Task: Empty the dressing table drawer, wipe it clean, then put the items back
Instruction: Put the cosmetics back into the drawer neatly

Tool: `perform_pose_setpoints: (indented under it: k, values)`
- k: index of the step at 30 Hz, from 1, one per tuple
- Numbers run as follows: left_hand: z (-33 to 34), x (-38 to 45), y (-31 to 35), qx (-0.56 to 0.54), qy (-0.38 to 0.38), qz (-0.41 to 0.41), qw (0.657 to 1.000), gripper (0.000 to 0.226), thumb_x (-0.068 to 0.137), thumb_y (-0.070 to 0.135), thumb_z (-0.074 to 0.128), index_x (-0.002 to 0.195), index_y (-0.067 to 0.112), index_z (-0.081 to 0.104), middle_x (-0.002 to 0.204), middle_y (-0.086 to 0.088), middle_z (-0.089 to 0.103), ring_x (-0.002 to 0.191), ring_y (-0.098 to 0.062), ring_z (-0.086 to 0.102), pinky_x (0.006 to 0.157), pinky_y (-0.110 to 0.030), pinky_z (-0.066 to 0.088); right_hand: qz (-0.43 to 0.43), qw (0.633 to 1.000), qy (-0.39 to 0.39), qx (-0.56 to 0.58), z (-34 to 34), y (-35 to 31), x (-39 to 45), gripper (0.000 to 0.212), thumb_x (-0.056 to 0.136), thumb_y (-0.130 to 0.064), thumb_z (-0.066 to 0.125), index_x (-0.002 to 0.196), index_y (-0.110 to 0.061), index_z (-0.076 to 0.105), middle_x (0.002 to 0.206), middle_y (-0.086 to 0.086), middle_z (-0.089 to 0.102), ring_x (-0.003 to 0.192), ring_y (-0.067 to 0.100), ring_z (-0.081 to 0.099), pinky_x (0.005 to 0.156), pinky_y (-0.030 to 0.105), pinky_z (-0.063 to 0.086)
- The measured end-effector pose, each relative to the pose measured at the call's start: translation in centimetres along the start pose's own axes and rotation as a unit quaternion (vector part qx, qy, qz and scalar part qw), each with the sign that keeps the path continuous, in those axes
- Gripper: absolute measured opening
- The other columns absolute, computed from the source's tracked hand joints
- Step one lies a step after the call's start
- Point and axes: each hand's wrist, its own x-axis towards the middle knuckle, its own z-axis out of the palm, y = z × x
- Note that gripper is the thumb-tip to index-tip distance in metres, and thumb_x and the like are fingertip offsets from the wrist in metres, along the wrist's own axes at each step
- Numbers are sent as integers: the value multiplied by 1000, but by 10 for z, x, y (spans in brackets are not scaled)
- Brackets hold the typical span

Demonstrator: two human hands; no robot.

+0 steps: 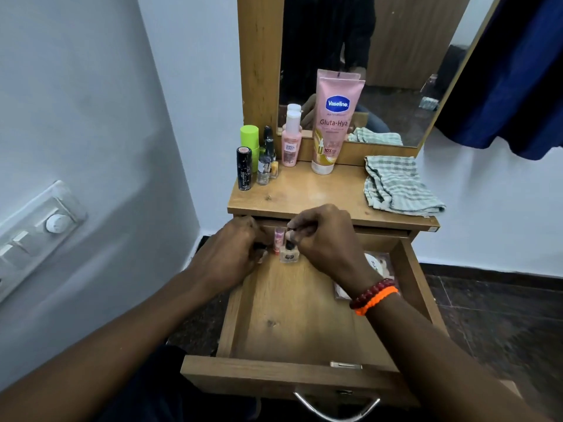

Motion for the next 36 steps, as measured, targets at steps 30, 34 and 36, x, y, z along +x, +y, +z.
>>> perform_pose_setpoints:
  k: [30,34,36]
  values:
    - [-5,4,6,-7,66,-64,996,11,91,23,71,99,26,78,94,5,56,88,-12,55,71,-33,51,-12,1000,0,-2,20,-1,7,12,82,-24,86,81,-14,79,73,-4,72,65,6,67,60,23,58]
    - [-33,23,1,-13,201,-84,976,18,93,24,69,109,18,74,97,1,59,77,-12,54,74,-31,52,-50,998,41,-2,4,-15,35,10,88,-25,79,90,-15,78,75,-4,70,69,9,65,63,32,59]
    - [-49,38,-2,-5,257,-94,962,27,95,26,67,121,17,69,105,-2,57,76,-15,57,75,-34,53,-68,995,72,-24,1,-22,57,18,90,-24,76,105,-15,76,87,-1,68,82,14,64,72,33,57]
